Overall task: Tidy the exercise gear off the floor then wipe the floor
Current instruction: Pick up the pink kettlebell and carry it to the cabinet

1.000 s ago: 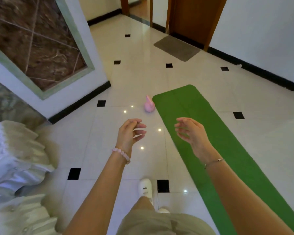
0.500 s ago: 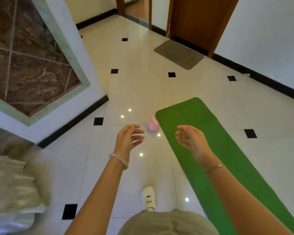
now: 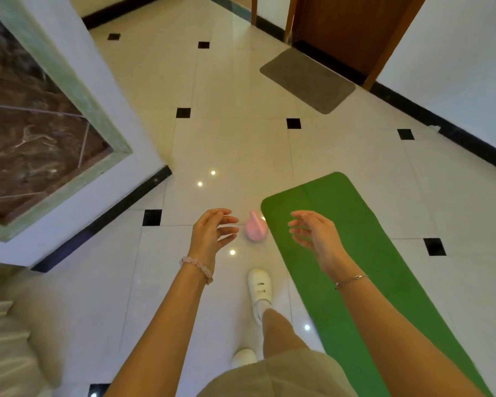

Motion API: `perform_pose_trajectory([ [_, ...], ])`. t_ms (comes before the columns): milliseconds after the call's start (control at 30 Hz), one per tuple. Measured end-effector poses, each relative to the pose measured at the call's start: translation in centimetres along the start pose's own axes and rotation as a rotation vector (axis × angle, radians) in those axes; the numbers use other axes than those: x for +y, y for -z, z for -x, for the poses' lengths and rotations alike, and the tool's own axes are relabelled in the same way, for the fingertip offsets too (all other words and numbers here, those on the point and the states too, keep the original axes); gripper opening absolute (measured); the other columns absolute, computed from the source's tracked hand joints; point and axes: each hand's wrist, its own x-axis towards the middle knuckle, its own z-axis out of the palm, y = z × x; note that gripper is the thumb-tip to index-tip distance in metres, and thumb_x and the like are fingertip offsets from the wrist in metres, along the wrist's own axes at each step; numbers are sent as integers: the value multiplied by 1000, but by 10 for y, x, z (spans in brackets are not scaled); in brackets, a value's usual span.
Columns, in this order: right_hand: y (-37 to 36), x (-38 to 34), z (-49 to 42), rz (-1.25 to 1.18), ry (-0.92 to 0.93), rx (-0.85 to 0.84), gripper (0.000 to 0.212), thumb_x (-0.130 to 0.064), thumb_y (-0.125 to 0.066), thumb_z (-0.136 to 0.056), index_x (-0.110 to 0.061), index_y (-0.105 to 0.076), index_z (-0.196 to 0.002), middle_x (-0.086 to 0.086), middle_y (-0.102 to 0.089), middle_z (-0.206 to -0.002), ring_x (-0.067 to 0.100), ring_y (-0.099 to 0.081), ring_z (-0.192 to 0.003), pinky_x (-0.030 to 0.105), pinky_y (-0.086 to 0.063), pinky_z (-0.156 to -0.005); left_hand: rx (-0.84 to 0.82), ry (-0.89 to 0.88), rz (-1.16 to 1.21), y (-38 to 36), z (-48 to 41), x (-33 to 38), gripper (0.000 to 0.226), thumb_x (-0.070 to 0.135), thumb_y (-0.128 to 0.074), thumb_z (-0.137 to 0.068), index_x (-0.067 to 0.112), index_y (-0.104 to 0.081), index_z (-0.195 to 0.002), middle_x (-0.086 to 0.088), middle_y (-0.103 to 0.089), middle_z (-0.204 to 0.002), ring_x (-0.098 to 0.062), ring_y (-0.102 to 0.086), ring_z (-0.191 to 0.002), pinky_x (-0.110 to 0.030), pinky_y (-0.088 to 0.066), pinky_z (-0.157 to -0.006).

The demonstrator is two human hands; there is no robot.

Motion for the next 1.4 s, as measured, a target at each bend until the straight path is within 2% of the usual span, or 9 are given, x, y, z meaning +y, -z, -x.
perform_pose_trajectory([
  [333, -35, 7, -202, 95, -170, -13, 18, -11, -49, -95, -12, -65, -89, 3, -65, -76, 11, -60, -65, 19, -50, -62, 36, 56, 68, -10, -189, -16, 20, 12, -42, -97, 10, -60, -91, -10, -65, -85, -22, -62, -75, -26, -56, -67],
  [567, -51, 131, -355, 173, -285, -17, 19, -15, -49, -94, -13, -65, -84, 1, -66, -70, 9, -61, -60, 23, -49, -62, -40, 136, 57, -6, -336, -121, 20, 10, -42, -97, 8, -61, -90, -9, -67, -80, -21, -61, -69, -23, -55, -62],
  [800, -59, 278, -493, 281, -363, -5, 20, -17, -44, -96, -20, -60, -83, 5, -59, -95, 15, -53, -82, 24, -41, -63, -19, 252, 16, 23, -436, -253, 20, 9, -42, -96, 6, -60, -87, -9, -65, -76, -21, -60, -66, -32, -52, -70],
  [867, -61, 305, -514, 296, -429, -41, 21, -24, -41, -99, -20, -58, -87, 4, -59, -94, 11, -53, -76, 23, -40, -61, 0, 284, 10, 33, -450, -279, 20, 10, -43, -96, 7, -61, -88, -10, -65, -78, -23, -60, -70, -32, -52, -71],
  [1000, -67, 334, -540, 307, -468, -208, 38, -36, -38, -100, -7, -59, -115, 18, -62, -109, 13, -56, -72, 20, -49, -61, 16, 312, -26, 47, -472, -307, 19, 11, -44, -96, 6, -61, -90, -11, -66, -80, -23, -61, -70, -29, -55, -69],
  [1133, -76, 346, -551, 248, -507, -269, 34, -54, -49, -91, -22, -60, -90, 0, -59, -77, 17, -55, -68, 30, -46, -65, 68, 298, -42, 53, -488, -307, 21, 9, -42, -96, 5, -60, -87, -12, -65, -80, -24, -61, -69, -28, -54, -66],
  [1233, -78, 334, -551, 393, -512, -225, 52, -61, -45, -89, -12, -60, -100, 8, -53, -72, 21, -52, -71, 30, -45, -68, 82, 303, -43, 52, -484, -294, 21, 10, -43, -96, 7, -61, -87, -12, -65, -81, -23, -62, -69, -28, -55, -67],
  [1333, -77, 309, -537, 352, -519, -260, 59, -67, -52, -81, -10, -63, -92, 5, -59, -67, 23, -54, -74, 34, -49, -69, 83, 317, -39, 47, -469, -270, 21, 9, -42, -97, 7, -61, -88, -13, -65, -83, -24, -60, -70, -33, -53, -72],
  [1400, -77, 282, -513, 245, -569, -257, 60, -66, -61, -75, -11, -62, -97, 9, -63, -85, 29, -58, -87, 44, -52, -80, 92, 321, -20, 42, -452, -245, 21, 8, -41, -97, 7, -60, -88, -13, -64, -83, -25, -60, -71, -34, -52, -74],
])
